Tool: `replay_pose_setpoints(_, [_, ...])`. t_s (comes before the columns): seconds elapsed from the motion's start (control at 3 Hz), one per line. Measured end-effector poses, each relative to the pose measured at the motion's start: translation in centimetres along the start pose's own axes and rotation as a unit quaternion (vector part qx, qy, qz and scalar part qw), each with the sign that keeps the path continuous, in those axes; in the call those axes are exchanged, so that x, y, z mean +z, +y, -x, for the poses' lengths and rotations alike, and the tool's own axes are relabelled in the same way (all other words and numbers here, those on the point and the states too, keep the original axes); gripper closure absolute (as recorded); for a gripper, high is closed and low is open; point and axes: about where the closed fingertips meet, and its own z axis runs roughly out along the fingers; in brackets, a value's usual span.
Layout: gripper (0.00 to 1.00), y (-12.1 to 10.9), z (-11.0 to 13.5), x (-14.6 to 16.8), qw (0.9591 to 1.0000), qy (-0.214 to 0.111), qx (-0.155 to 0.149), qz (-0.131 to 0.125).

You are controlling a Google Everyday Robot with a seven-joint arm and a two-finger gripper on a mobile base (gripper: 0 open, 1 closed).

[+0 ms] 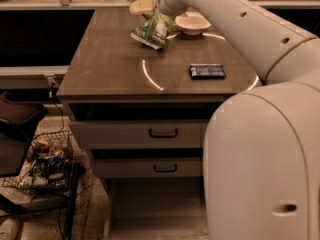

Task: Place green jalapeno chip bag into bottom drawer

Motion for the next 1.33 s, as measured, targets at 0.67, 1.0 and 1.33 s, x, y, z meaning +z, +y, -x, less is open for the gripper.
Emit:
replay_pose_setpoints(0.67, [0.0,1.0,-0.1,4.3,0.9995,0.003,0.031,-0.005])
replay_pose_setpoints(1.0, [0.0,1.6,-1.3,6.6,0.9988,0.026,0.042,0.0])
replay_pose_setpoints(1.33, [0.18,2.2,-2.6,8.4,0.9977,0.058,0.035,-0.01])
